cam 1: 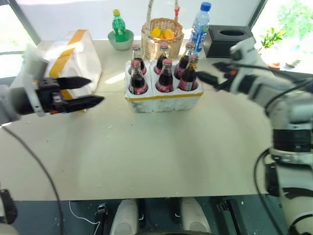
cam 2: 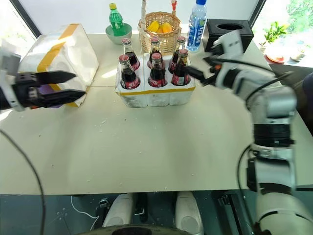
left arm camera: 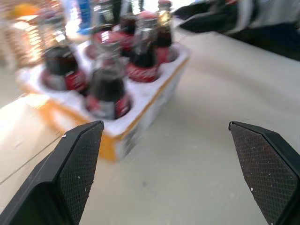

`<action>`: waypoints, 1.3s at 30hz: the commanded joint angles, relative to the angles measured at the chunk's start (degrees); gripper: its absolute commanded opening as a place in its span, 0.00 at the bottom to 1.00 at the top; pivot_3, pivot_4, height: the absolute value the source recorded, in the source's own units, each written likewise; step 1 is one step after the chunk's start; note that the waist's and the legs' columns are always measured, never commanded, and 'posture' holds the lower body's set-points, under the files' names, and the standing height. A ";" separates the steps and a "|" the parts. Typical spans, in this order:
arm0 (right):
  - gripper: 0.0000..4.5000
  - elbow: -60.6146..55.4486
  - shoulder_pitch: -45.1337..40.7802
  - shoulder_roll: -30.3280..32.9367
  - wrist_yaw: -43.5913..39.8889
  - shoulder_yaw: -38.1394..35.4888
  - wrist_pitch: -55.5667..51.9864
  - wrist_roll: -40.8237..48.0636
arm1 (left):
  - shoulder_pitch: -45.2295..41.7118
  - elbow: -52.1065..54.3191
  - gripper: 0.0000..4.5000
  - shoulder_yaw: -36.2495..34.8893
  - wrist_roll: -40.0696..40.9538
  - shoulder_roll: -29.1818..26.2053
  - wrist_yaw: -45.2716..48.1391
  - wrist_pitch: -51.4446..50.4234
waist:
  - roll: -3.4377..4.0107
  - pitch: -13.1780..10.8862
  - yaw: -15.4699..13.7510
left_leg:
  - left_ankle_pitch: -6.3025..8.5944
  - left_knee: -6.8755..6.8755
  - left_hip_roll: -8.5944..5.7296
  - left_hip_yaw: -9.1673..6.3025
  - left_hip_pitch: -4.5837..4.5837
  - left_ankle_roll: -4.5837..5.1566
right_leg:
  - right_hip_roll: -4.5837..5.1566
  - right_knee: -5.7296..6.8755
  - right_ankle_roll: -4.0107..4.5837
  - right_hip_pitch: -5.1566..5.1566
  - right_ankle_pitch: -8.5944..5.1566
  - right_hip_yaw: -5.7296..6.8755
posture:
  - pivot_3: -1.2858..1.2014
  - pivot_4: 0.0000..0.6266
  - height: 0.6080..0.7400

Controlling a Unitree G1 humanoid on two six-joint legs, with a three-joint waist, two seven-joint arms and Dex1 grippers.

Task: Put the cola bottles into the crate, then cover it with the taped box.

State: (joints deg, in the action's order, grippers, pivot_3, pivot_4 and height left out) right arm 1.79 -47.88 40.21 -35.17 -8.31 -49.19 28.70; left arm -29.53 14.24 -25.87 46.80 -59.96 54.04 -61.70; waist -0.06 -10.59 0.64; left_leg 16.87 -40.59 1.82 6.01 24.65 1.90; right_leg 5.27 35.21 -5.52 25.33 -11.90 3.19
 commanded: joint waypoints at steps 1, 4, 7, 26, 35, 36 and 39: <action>0.99 -2.29 -1.29 6.58 -4.99 -3.57 -2.81 2.75 | 0.71 0.46 1.00 -5.56 -2.43 -5.99 -8.01 -7.28 | 0.00 0.00 0.16 | 0.00 0.01 0.00 0.02 -0.04 0.00 | 0.00 0.00 0.00 -0.03 0.00 -0.01 | 0.52 0.24 1.00; 0.99 -3.08 -1.01 11.96 -10.52 -3.22 -2.86 3.66 | 3.89 -3.81 1.00 -4.95 -7.24 -12.59 -12.15 -12.50 | 0.01 -0.01 0.27 | 0.01 0.12 -0.03 0.10 -0.21 0.01 | 0.02 0.04 0.01 -0.05 0.00 -0.06 | 0.52 0.24 1.00; 0.99 -3.89 -1.62 12.59 -13.35 -2.49 -3.46 5.54 | 3.63 -9.40 1.00 0.40 -11.06 -14.27 -14.93 -11.82 | 0.00 0.00 0.29 | -0.02 0.53 -0.06 0.18 -0.42 -0.04 | 0.05 0.04 0.08 -0.02 -0.04 -0.10 | 0.52 0.24 1.00; 1.00 -15.42 2.49 11.29 -14.46 -3.76 -6.88 12.31 | -24.04 -41.98 0.87 32.35 -28.38 -1.97 -7.59 -0.74 | -0.15 -0.01 -0.08 | -0.22 0.54 -0.13 0.34 -0.24 -0.36 | -0.09 0.12 0.20 0.09 -0.09 -0.04 | 0.52 0.24 1.00; 1.00 -18.12 5.90 11.05 -11.63 -6.00 -7.94 14.67 | -29.67 -51.72 0.07 34.06 -34.73 0.84 -4.17 4.44 | -0.17 -0.01 -0.17 | -0.22 0.50 -0.12 0.33 -0.24 -0.35 | -0.08 0.12 0.20 0.09 -0.09 -0.04 | 0.52 0.24 1.00; 1.00 -18.04 6.31 11.38 -11.71 -6.31 -8.39 15.12 | -29.63 -51.18 0.07 33.93 -35.20 0.68 -4.00 4.75 | -0.17 -0.01 -0.17 | -0.22 0.50 -0.11 0.32 -0.24 -0.35 | -0.08 0.13 0.20 0.09 -0.09 -0.04 | 0.52 0.24 1.00; 1.00 -17.18 7.48 13.03 -12.44 -7.32 -9.70 16.16 | -27.89 -47.38 0.07 33.78 -37.67 -0.62 -3.92 9.75 | -0.19 -0.01 -0.19 | -0.21 0.50 -0.10 0.32 -0.24 -0.35 | -0.08 0.13 0.20 0.09 -0.09 -0.04 | 0.52 0.24 1.00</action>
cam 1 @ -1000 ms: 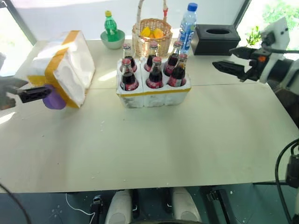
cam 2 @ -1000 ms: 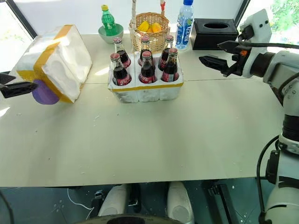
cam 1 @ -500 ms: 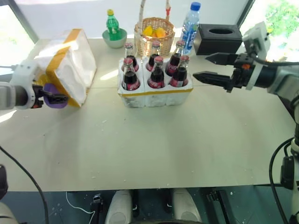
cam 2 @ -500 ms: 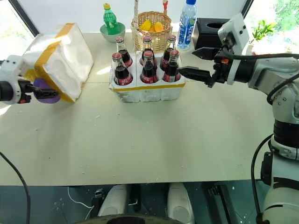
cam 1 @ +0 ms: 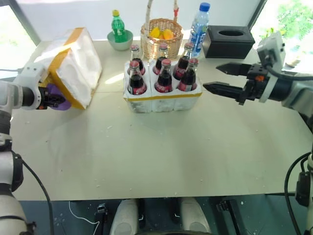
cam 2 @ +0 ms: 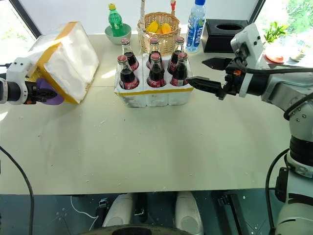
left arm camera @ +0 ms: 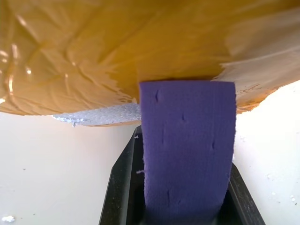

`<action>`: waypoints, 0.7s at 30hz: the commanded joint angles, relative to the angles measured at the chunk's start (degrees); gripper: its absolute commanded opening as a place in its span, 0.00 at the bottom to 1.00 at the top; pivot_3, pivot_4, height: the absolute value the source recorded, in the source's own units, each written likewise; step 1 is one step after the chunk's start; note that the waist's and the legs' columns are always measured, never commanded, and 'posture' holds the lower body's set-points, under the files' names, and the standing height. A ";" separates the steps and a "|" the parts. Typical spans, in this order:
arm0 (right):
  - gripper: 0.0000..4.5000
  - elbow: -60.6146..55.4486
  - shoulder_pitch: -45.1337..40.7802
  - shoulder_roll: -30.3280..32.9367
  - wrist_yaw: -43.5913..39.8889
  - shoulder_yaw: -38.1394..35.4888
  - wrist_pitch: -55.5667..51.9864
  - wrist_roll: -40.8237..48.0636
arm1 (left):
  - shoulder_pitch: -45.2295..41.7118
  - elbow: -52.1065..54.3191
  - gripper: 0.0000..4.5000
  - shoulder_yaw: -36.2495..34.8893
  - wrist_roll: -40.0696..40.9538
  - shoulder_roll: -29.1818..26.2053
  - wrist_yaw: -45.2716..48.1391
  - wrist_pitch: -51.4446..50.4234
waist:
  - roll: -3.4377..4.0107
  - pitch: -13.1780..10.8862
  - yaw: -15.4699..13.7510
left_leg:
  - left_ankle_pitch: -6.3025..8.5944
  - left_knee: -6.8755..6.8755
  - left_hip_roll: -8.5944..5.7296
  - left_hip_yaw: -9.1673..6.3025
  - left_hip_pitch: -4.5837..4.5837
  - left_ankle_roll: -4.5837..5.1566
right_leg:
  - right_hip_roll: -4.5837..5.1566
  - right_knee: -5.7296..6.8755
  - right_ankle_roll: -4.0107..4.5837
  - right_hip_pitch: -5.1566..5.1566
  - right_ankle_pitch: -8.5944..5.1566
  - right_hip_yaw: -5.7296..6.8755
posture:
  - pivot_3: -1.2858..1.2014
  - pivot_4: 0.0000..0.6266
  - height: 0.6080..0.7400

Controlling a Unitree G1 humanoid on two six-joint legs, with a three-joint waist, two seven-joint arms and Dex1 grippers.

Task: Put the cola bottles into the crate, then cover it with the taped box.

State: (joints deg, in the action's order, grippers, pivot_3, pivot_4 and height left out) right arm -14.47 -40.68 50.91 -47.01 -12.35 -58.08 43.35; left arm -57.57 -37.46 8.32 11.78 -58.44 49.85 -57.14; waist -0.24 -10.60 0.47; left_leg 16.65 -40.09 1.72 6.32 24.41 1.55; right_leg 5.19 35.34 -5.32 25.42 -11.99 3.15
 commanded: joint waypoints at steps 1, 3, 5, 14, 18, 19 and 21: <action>1.00 -0.83 0.70 2.92 -0.75 -3.55 -0.52 1.29 | 1.36 6.40 0.07 -0.51 -3.82 -2.86 0.23 8.98 | -0.01 -0.01 -0.05 | 0.00 0.00 0.00 -0.01 0.01 0.00 | 0.01 0.00 0.00 0.00 0.00 0.00 | 0.52 0.24 1.00; 1.00 -0.54 1.39 3.93 -0.64 -4.09 0.06 0.87 | 3.32 9.77 0.07 -1.51 -5.73 -3.62 -0.67 15.55 | -0.02 -0.01 0.01 | 0.01 0.00 0.02 -0.02 0.02 0.02 | 0.02 0.00 0.00 0.01 0.00 0.00 | 0.52 0.24 1.00; 1.00 0.11 2.37 5.02 -1.05 -5.21 0.16 1.00 | 4.65 12.12 0.07 -2.60 -8.36 -4.04 -3.35 24.55 | -0.03 -0.02 -0.05 | 0.02 0.00 0.05 -0.03 0.03 0.03 | 0.04 -0.01 0.00 0.01 0.00 0.00 | 0.52 0.24 1.00; 1.00 0.50 6.70 6.13 -1.11 -8.93 -0.01 1.94 | -3.79 8.89 0.07 -0.20 -20.63 1.53 -14.41 63.91 | -0.10 0.02 -1.45 | 0.03 -0.06 -0.02 0.07 0.01 0.05 | 0.12 -0.01 -0.01 0.00 0.02 0.01 | 0.52 0.24 1.00; 1.00 -0.76 7.99 5.57 0.09 -10.15 -0.74 2.90 | -9.79 3.72 0.07 1.32 -24.66 6.61 -18.10 75.57 | -0.11 0.02 -1.49 | 0.04 -0.08 -0.12 0.06 0.01 0.08 | 0.14 -0.03 -0.02 -0.05 0.02 0.03 | 0.52 0.24 1.00; 1.00 -0.94 8.20 5.51 0.41 -10.37 -0.86 3.19 | -10.81 2.51 0.07 1.47 -25.24 7.57 -18.61 77.71 | -0.11 0.02 -1.44 | 0.04 -0.08 -0.12 0.05 0.01 0.08 | 0.14 -0.03 -0.02 -0.06 0.02 0.04 | 0.52 0.24 1.00; 1.00 -1.53 8.80 5.64 1.27 -11.20 -1.17 3.74 | -12.23 0.24 0.07 3.52 -28.03 9.11 -18.65 82.73 | -0.11 0.02 -1.27 | 0.03 -0.09 -0.13 0.06 0.01 0.08 | 0.14 -0.02 -0.03 -0.05 0.03 0.03 | 0.52 0.24 1.00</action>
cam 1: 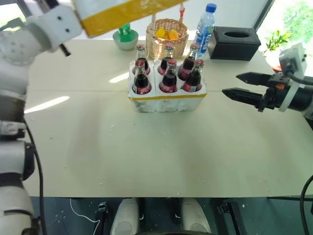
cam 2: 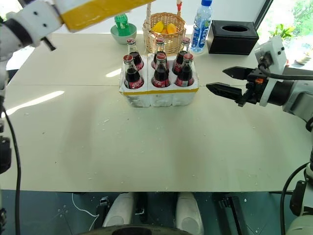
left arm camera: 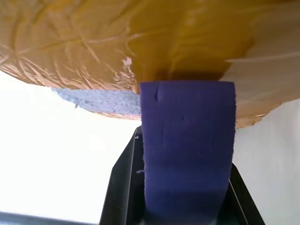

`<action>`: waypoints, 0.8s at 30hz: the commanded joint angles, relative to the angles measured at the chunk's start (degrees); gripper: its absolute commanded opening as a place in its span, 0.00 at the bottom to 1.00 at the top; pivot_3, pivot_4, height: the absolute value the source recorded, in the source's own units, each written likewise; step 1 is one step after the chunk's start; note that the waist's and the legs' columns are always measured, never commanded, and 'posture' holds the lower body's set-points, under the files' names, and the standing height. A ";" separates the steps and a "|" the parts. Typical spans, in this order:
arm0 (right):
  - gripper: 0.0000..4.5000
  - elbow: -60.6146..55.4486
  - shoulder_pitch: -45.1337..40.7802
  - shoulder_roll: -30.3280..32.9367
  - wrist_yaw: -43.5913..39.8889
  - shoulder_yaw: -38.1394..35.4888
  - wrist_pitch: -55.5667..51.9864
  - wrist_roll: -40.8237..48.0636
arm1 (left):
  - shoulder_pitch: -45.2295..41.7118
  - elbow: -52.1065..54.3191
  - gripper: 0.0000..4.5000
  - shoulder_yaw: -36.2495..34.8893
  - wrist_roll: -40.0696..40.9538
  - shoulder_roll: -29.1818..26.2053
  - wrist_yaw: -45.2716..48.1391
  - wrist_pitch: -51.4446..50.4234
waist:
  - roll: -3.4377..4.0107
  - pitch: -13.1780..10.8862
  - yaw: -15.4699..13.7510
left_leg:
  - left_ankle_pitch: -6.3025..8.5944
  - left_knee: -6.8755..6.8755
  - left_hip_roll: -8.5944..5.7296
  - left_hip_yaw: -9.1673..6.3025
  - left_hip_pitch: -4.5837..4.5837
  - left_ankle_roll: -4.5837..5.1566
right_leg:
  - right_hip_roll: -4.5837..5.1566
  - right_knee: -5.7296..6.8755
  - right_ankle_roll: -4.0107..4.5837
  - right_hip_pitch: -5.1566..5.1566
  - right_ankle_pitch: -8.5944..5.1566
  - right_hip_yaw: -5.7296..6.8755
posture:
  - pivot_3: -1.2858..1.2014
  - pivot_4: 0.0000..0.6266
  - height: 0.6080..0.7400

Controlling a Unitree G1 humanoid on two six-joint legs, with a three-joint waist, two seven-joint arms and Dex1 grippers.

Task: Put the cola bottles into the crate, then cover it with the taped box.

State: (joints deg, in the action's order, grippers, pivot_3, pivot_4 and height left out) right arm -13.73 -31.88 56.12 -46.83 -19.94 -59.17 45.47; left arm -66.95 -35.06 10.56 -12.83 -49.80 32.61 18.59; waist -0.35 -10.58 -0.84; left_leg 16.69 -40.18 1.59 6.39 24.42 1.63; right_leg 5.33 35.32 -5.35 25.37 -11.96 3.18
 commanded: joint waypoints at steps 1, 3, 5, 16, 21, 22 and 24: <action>1.00 -2.36 0.22 0.49 1.46 -3.95 -0.17 1.84 | -3.30 -3.27 0.07 2.33 -4.99 1.09 -1.63 9.57 | 0.00 0.00 0.12 | 0.00 0.00 0.00 0.00 0.00 0.00 | -0.01 0.00 0.00 0.00 0.00 0.01 | 0.52 0.24 1.00; 1.00 -2.56 0.83 0.74 1.98 -4.68 -0.37 2.18 | -3.74 -4.84 0.07 4.29 -8.41 1.91 -2.88 13.69 | 0.01 0.01 0.26 | 0.00 0.01 0.01 0.05 -0.05 0.00 | -0.02 0.00 0.00 0.01 0.00 0.00 | 0.52 0.24 1.00; 1.00 -2.81 1.56 0.93 2.25 -5.25 -0.42 2.32 | -3.52 -5.88 0.07 5.97 -12.10 2.16 -4.97 16.77 | 0.01 0.01 0.26 | 0.00 0.01 0.03 0.05 -0.05 0.00 | -0.05 0.00 0.00 0.02 0.00 0.00 | 0.52 0.24 1.00; 1.00 -4.43 5.13 0.02 5.93 -8.20 -1.01 4.18 | 2.93 -1.53 0.38 10.61 -26.73 0.95 -12.96 16.98 | 0.01 0.01 0.13 | 0.02 0.00 0.11 0.03 -0.01 0.04 | -0.05 0.01 0.00 0.03 0.00 -0.01 | 0.52 0.24 1.00; 1.00 -3.55 5.52 -0.52 6.20 -6.86 -0.29 3.67 | 8.61 3.13 0.83 9.00 -25.27 -1.76 -12.56 20.47 | 0.01 0.01 0.28 | 0.02 0.01 0.14 0.03 -0.03 0.04 | -0.05 0.03 0.00 0.04 0.00 -0.02 | 0.52 0.24 1.00; 1.00 -3.00 5.40 -0.68 6.19 -6.47 -0.10 3.38 | 9.93 4.46 0.83 8.35 -25.30 -2.80 -13.27 21.48 | 0.01 0.01 0.28 | 0.02 0.01 0.16 0.03 -0.03 0.04 | -0.05 0.03 0.00 0.04 0.00 -0.02 | 0.52 0.24 1.00; 1.00 -1.43 4.85 -1.15 6.45 -5.49 0.40 2.50 | 13.23 6.87 0.83 6.31 -25.07 -5.09 -15.47 22.84 | 0.01 0.01 0.25 | 0.02 0.00 0.18 0.03 -0.03 0.03 | -0.05 0.03 0.00 0.04 0.00 -0.01 | 0.52 0.24 1.00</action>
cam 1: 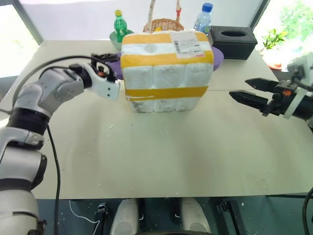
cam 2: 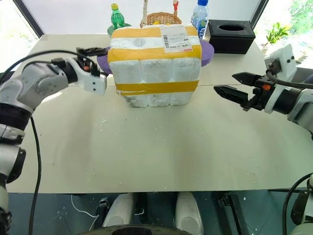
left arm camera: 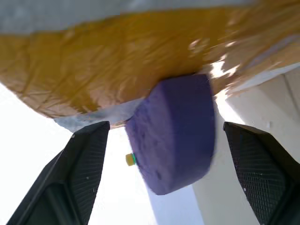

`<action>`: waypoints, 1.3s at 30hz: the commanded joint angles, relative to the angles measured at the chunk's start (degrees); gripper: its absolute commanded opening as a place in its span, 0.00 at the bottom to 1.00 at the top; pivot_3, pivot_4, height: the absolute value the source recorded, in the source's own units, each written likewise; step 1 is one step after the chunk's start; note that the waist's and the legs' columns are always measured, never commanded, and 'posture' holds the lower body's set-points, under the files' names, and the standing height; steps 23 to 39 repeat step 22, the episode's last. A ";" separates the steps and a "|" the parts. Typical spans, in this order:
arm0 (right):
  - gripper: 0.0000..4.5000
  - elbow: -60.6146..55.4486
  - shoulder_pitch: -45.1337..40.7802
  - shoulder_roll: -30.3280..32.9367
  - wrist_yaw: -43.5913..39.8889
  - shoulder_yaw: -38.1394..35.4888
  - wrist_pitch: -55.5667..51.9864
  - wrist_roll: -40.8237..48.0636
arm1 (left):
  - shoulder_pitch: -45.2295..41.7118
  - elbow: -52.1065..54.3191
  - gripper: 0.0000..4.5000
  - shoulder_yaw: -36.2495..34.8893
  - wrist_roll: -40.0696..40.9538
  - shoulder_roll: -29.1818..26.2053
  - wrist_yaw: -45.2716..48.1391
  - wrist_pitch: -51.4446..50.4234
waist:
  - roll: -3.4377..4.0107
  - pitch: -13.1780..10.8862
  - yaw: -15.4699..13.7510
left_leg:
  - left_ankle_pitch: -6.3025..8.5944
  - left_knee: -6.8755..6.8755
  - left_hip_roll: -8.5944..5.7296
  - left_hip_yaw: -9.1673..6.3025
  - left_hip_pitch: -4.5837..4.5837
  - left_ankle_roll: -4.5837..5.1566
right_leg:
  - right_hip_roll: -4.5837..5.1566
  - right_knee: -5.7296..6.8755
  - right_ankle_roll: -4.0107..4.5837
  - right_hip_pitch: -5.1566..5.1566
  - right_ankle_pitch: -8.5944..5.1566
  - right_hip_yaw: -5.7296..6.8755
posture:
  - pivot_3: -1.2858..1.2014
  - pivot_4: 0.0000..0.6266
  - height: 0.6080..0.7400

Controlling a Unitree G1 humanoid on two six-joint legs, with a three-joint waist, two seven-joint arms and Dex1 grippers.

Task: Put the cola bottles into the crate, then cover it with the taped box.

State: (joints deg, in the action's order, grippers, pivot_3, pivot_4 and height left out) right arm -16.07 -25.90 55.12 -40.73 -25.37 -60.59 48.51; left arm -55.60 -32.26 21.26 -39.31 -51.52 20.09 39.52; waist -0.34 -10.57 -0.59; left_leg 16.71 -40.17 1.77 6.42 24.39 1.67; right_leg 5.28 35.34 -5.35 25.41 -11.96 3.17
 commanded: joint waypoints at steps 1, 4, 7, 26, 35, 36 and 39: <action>1.00 1.57 -1.41 -0.31 0.44 0.40 2.11 -0.89 | 3.42 5.11 0.83 -5.27 1.55 -4.48 -3.80 2.65 | 0.00 0.00 0.00 | 0.00 0.00 0.02 0.00 0.00 0.00 | 0.01 0.00 0.00 0.00 0.00 -0.01 | 0.52 0.24 1.00; 1.00 3.21 -1.86 -0.68 0.42 1.61 2.82 -1.54 | 10.29 7.88 0.83 -9.63 7.33 -7.92 -3.23 4.22 | 0.01 0.01 0.03 | 0.01 0.00 0.04 0.00 -0.01 0.02 | 0.04 0.00 0.00 0.00 0.00 -0.01 | 0.52 0.24 1.00; 1.00 4.43 -1.88 0.16 -1.00 3.41 3.52 -2.53 | 18.53 11.24 0.83 -17.03 27.99 -7.86 8.53 -6.60 | 0.04 0.02 0.01 | 0.01 0.01 0.05 -0.04 -0.03 0.02 | 0.08 0.02 0.00 0.00 0.00 -0.01 | 0.52 0.24 1.00; 1.00 14.75 -14.62 3.82 -16.49 15.26 8.45 -7.78 | 18.74 20.82 0.83 -33.00 81.39 -20.36 57.64 -81.74 | 0.01 0.00 0.50 | 0.00 0.01 -0.01 -0.13 -0.08 0.00 | -0.01 0.02 -0.01 -0.05 -0.04 0.01 | 0.52 0.24 1.00; 1.00 14.75 -14.62 3.82 -16.49 15.26 8.45 -7.78 | 18.74 20.82 0.83 -33.00 81.39 -20.36 57.64 -81.74 | 0.01 0.00 0.50 | 0.00 0.01 -0.01 -0.13 -0.08 0.00 | -0.01 0.02 -0.01 -0.05 -0.04 0.01 | 0.52 0.24 1.00; 1.00 14.75 -14.62 3.82 -16.49 15.26 8.45 -7.78 | 18.74 20.82 0.83 -33.00 81.39 -20.36 57.64 -81.74 | 0.01 0.00 0.50 | 0.00 0.01 -0.01 -0.13 -0.08 0.00 | -0.01 0.02 -0.01 -0.05 -0.04 0.01 | 0.52 0.24 1.00; 1.00 14.75 -14.62 3.82 -16.49 15.26 8.45 -7.78 | 18.74 20.82 0.83 -33.00 81.39 -20.36 57.64 -81.74 | 0.01 0.00 0.50 | 0.00 0.01 -0.01 -0.13 -0.08 0.00 | -0.01 0.02 -0.01 -0.05 -0.04 0.01 | 0.52 0.24 1.00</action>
